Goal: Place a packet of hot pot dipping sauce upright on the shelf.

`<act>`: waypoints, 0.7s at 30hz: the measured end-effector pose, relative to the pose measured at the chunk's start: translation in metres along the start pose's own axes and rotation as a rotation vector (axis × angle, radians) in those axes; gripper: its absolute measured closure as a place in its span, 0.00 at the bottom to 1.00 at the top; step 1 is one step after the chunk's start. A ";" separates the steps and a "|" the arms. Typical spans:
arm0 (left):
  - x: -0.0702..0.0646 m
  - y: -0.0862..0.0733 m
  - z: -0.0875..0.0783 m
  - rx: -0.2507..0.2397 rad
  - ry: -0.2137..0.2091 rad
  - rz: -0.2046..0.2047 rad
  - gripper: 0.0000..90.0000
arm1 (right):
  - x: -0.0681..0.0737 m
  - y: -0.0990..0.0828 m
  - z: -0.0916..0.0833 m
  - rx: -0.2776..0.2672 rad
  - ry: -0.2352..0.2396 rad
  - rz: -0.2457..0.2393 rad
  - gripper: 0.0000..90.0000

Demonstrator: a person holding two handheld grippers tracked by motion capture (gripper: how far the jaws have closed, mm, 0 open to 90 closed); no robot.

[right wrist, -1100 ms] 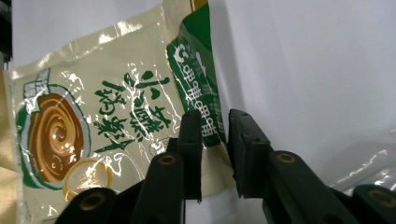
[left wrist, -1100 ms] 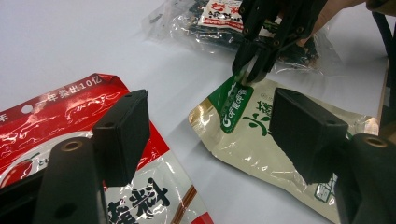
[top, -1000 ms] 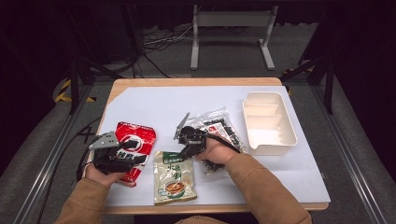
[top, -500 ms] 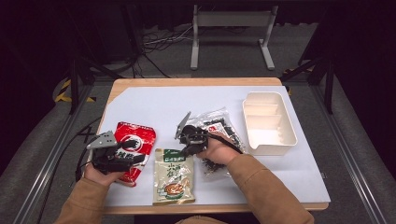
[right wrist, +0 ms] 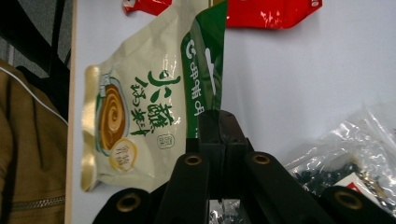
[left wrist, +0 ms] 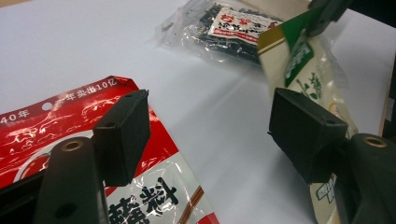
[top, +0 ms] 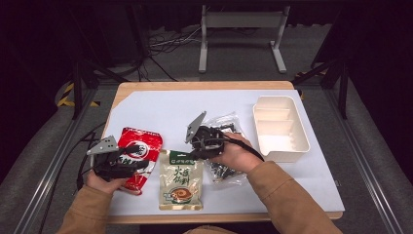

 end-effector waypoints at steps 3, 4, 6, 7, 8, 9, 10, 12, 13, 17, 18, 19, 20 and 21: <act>0.001 0.000 -0.002 -0.006 0.002 -0.015 0.33 | 0.008 0.004 -0.011 -0.004 -0.014 -0.022 1.00; 0.002 0.000 -0.002 -0.011 0.005 -0.019 0.33 | 0.010 0.006 -0.016 -0.008 -0.020 -0.031 1.00; 0.002 0.000 -0.002 -0.012 0.006 -0.027 0.33 | 0.013 0.008 -0.021 -0.016 -0.028 -0.044 1.00; 0.003 0.000 -0.003 -0.016 0.010 -0.024 0.33 | 0.016 0.010 -0.028 -0.021 -0.039 -0.052 1.00; 0.004 0.000 -0.003 -0.019 0.012 -0.027 0.33 | 0.020 0.012 -0.034 -0.022 -0.052 -0.059 1.00; 0.004 0.000 -0.003 -0.020 0.014 -0.031 0.33 | 0.022 0.013 -0.038 -0.023 -0.057 -0.069 1.00; 0.003 0.000 -0.003 -0.019 0.013 -0.034 0.33 | 0.024 0.014 -0.042 -0.023 -0.066 -0.074 1.00; 0.004 0.000 -0.003 -0.020 0.017 -0.032 0.33 | 0.028 0.016 -0.049 -0.024 -0.080 -0.087 1.00; 0.004 0.000 -0.003 -0.020 0.018 -0.033 0.33 | 0.030 0.017 -0.054 -0.023 -0.092 -0.095 1.00; 0.004 0.000 -0.003 -0.020 0.019 -0.033 0.33 | 0.031 0.018 -0.063 -0.024 -0.128 -0.100 1.00; 0.004 0.000 -0.004 -0.020 0.020 -0.036 0.33 | 0.031 0.018 -0.063 -0.024 -0.128 -0.100 1.00; 0.004 0.000 -0.004 -0.021 0.020 -0.037 0.33 | 0.030 0.018 -0.067 -0.026 -0.139 -0.099 1.00; 0.005 -0.001 -0.004 -0.021 0.019 -0.040 0.33 | 0.030 0.018 -0.068 -0.030 -0.146 -0.097 1.00; 0.005 -0.001 -0.004 -0.022 0.019 -0.041 0.33 | 0.030 0.018 -0.071 -0.034 -0.155 -0.099 1.00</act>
Point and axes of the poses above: each handheld gripper's, and its own axes: z roughly forward along the jaws, y roughly out of its top, x roughly to its left, the point moved 3 cm from there along z, roughly forward along the jaws, and after that the axes turned 8 degrees about y, right-handed, at the moved point
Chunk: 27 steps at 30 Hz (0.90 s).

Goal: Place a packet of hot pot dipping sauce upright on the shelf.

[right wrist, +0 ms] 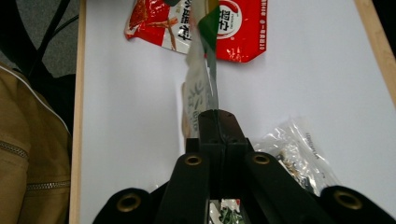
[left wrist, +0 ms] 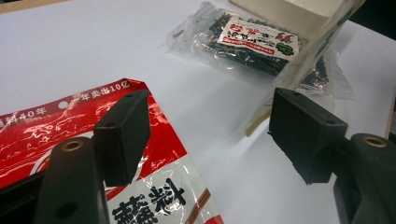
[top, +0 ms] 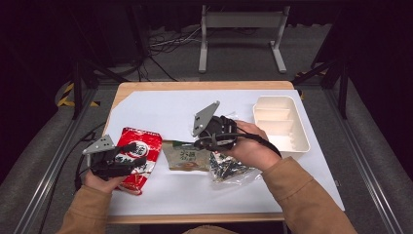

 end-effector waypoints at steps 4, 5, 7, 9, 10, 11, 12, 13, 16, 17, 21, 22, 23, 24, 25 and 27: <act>0.002 0.000 -0.001 -0.001 0.006 0.005 0.33 | -0.001 0.000 -0.009 -0.004 -0.019 -0.016 1.00; 0.002 0.000 -0.001 -0.006 0.006 0.006 0.34 | -0.001 0.001 -0.011 -0.008 -0.026 -0.023 1.00; 0.002 0.000 -0.001 -0.007 0.006 0.001 0.34 | -0.001 0.001 -0.017 -0.009 -0.038 -0.036 1.00; 0.002 0.000 -0.001 -0.007 0.007 0.004 0.34 | -0.001 0.001 -0.020 -0.011 -0.043 -0.036 1.00; 0.002 0.000 -0.001 -0.007 0.008 0.003 0.34 | -0.002 0.001 -0.022 -0.012 -0.054 -0.037 1.00; 0.001 0.000 -0.001 -0.005 0.007 -0.004 0.34 | -0.004 0.000 -0.028 -0.015 -0.066 -0.036 1.00; 0.001 0.000 -0.001 -0.005 0.007 -0.004 0.34 | -0.004 0.000 -0.028 -0.015 -0.066 -0.036 1.00; 0.002 0.000 -0.001 -0.004 0.007 -0.005 0.34 | -0.006 -0.001 -0.034 -0.019 -0.085 -0.029 1.00; 0.002 0.000 -0.002 -0.003 0.008 -0.007 0.34 | -0.008 -0.003 -0.039 -0.021 -0.103 -0.016 1.00; 0.002 -0.001 -0.001 -0.002 0.008 -0.008 0.34 | -0.011 -0.006 -0.046 -0.021 -0.121 -0.007 1.00; 0.003 -0.001 -0.001 0.002 0.012 -0.005 0.34 | -0.015 -0.012 -0.054 -0.028 -0.146 0.009 1.00; 0.003 -0.001 -0.001 0.002 0.012 -0.005 0.34 | -0.015 -0.012 -0.054 -0.028 -0.146 0.009 1.00; 0.004 -0.001 -0.001 0.001 0.013 -0.003 0.34 | -0.017 -0.015 -0.059 -0.031 -0.158 0.016 1.00; 0.004 -0.001 -0.001 0.001 0.011 -0.007 0.34 | -0.019 -0.017 -0.062 -0.032 -0.165 0.015 1.00; 0.005 -0.001 -0.001 0.001 0.013 -0.004 0.34 | -0.019 -0.020 -0.066 -0.030 -0.177 0.021 1.00; 0.004 -0.001 -0.001 0.001 0.014 -0.007 0.34 | -0.021 -0.022 -0.070 -0.034 -0.187 0.025 1.00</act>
Point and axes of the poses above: each handheld gripper's, and its own axes: z roughly forward along the jaws, y roughly out of its top, x roughly to its left, the point moved 3 cm from there along z, roughly forward along the jaws, and after that the axes turned 8 degrees about y, right-handed, at the moved point
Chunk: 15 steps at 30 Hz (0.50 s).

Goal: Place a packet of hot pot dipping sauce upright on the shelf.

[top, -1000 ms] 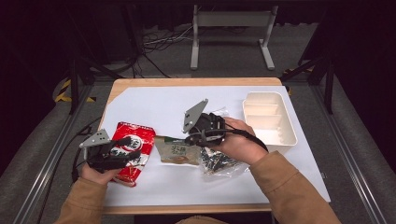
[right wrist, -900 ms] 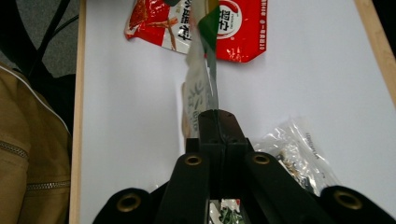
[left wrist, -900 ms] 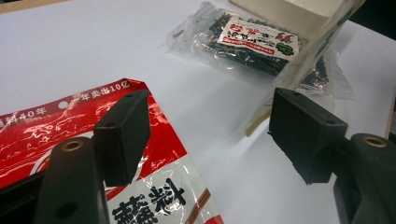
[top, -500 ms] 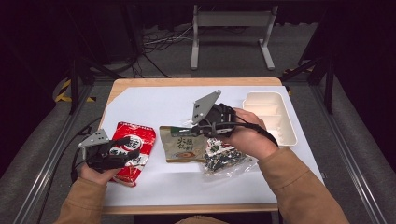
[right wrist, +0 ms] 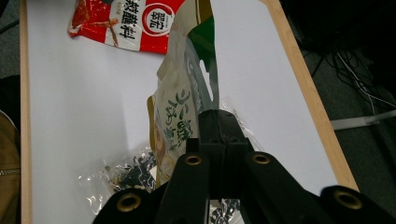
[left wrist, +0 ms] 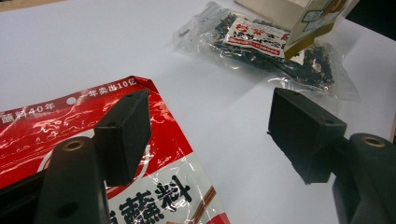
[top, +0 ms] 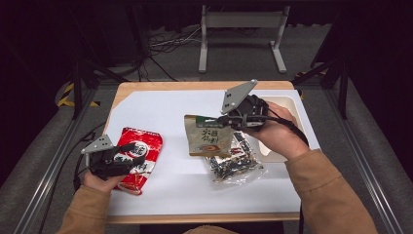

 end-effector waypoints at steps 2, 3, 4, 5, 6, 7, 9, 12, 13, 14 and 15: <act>0.000 0.000 0.000 0.000 0.000 0.001 0.34 | -0.001 -0.002 -0.002 0.003 -0.004 0.002 1.00; 0.000 0.000 0.000 0.000 0.000 -0.001 0.34 | -0.002 -0.003 -0.004 0.002 -0.011 0.010 1.00; 0.000 0.000 0.000 0.001 0.000 0.000 0.34 | -0.005 -0.006 -0.007 0.004 -0.023 0.014 1.00; 0.000 0.000 0.000 0.001 0.000 0.000 0.34 | -0.006 -0.007 -0.008 0.003 -0.027 0.016 1.00; 0.000 0.000 0.000 0.002 0.001 -0.001 0.34 | -0.007 -0.008 -0.010 0.003 -0.034 0.016 1.00; 0.000 -0.001 0.000 0.003 0.000 -0.006 0.34 | -0.008 -0.009 -0.011 0.005 -0.039 0.023 1.00; 0.000 -0.001 0.000 0.002 0.001 -0.009 0.34 | -0.009 -0.010 -0.013 0.004 -0.044 0.022 1.00; 0.001 -0.001 0.000 0.005 0.002 -0.005 0.34 | -0.014 -0.014 -0.018 0.001 -0.058 0.038 1.00; 0.002 -0.001 0.000 0.004 0.004 -0.003 0.34 | -0.015 -0.016 -0.020 -0.001 -0.066 0.041 1.00; 0.001 -0.001 0.000 0.006 0.003 -0.005 0.34 | -0.017 -0.017 -0.022 -0.002 -0.070 0.045 1.00; 0.001 -0.002 0.000 0.007 0.003 -0.013 0.34 | -0.018 -0.019 -0.024 -0.002 -0.073 0.050 1.00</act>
Point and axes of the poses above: each handheld gripper's, and its own axes: z roughly forward along the jaws, y roughly out of its top, x roughly to its left, the point moved 3 cm from there along z, roughly forward along the jaws, and after that the axes turned 8 degrees about y, right-handed, at the moved point
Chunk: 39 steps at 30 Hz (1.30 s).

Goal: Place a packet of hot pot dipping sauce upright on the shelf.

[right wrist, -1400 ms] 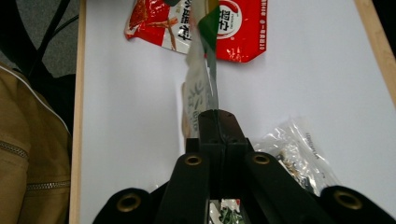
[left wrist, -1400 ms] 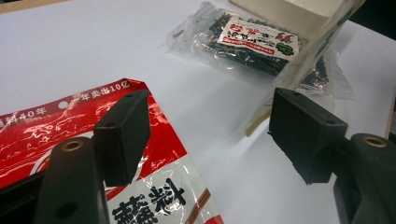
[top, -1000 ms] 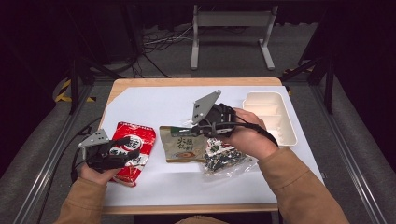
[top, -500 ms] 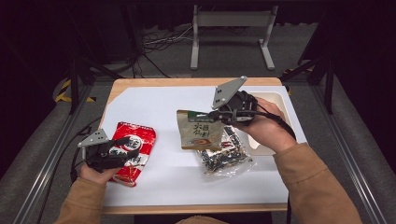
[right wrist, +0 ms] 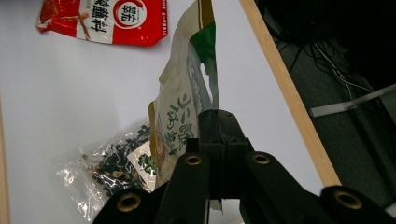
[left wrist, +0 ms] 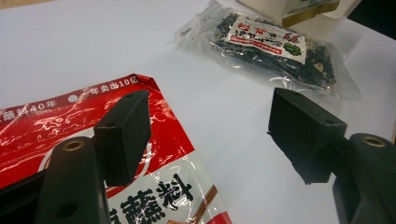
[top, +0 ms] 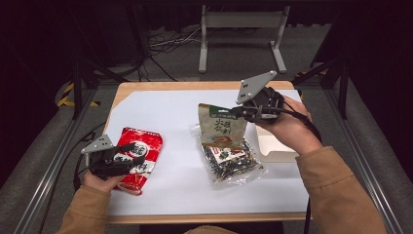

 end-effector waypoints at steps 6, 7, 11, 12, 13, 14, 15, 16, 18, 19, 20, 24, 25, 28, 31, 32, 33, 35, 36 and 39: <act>0.001 -0.005 -0.006 -0.003 0.018 -0.005 0.33 | -0.010 -0.008 -0.008 0.008 -0.023 0.016 1.00; 0.001 -0.006 -0.008 -0.002 0.022 -0.008 0.33 | -0.012 -0.010 -0.009 0.006 -0.028 0.016 1.00; 0.001 -0.011 -0.015 0.002 0.040 -0.007 0.33 | -0.021 -0.017 -0.017 0.007 -0.048 0.028 1.00; 0.001 -0.011 -0.015 0.002 0.040 -0.007 0.33 | -0.021 -0.017 -0.017 0.007 -0.048 0.028 1.00; 0.001 -0.012 -0.017 -0.001 0.047 -0.015 0.33 | -0.023 -0.018 -0.018 0.006 -0.054 0.033 1.00; 0.001 -0.014 -0.019 -0.002 0.051 -0.015 0.33 | -0.026 -0.020 -0.020 0.004 -0.060 0.033 1.00; 0.001 -0.015 -0.021 -0.003 0.055 -0.018 0.33 | -0.028 -0.022 -0.022 0.003 -0.066 0.038 1.00; 0.001 -0.016 -0.023 -0.004 0.060 -0.017 0.33 | -0.031 -0.023 -0.024 0.004 -0.066 0.037 1.00; 0.001 -0.018 -0.025 -0.002 0.065 -0.020 0.33 | -0.036 -0.027 -0.026 -0.002 -0.077 0.045 1.00; 0.000 -0.020 -0.027 -0.004 0.072 -0.019 0.33 | -0.038 -0.028 -0.027 -0.003 -0.080 0.047 1.00; 0.000 -0.021 -0.028 -0.004 0.071 -0.026 0.33 | -0.041 -0.031 -0.029 -0.002 -0.083 0.044 1.00; 0.000 -0.023 -0.032 -0.007 0.081 -0.028 0.33 | -0.049 -0.037 -0.032 0.008 -0.091 0.045 1.00; 0.000 -0.024 -0.032 -0.004 0.081 -0.029 0.33 | -0.051 -0.039 -0.033 0.013 -0.095 0.040 1.00; 0.000 -0.025 -0.033 -0.008 0.087 -0.030 0.33 | -0.059 -0.044 -0.037 0.021 -0.108 0.052 1.00; 0.000 -0.026 -0.034 -0.010 0.090 -0.030 0.32 | -0.066 -0.050 -0.041 0.021 -0.123 0.065 1.00; 0.000 -0.026 -0.034 -0.011 0.089 -0.031 0.32 | -0.068 -0.052 -0.042 0.022 -0.127 0.070 1.00; 0.000 -0.026 -0.034 -0.011 0.089 -0.031 0.32 | -0.071 -0.055 -0.042 0.018 -0.127 0.073 1.00; 0.001 -0.026 -0.034 -0.007 0.088 -0.031 0.32 | -0.076 -0.060 -0.042 0.020 -0.130 0.087 1.00; 0.000 -0.026 -0.033 -0.006 0.085 -0.034 0.32 | -0.078 -0.062 -0.042 0.020 -0.134 0.089 1.00; 0.000 -0.025 -0.032 -0.007 0.086 -0.033 0.32 | -0.084 -0.068 -0.042 0.030 -0.144 0.100 1.00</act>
Point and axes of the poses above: each handheld gripper's, and its own axes: z roughly forward along the jaws, y roughly out of its top, x roughly to its left, the point moved 3 cm from there along z, roughly forward along the jaws, and after that the axes turned 8 degrees about y, right-handed, at the moved point
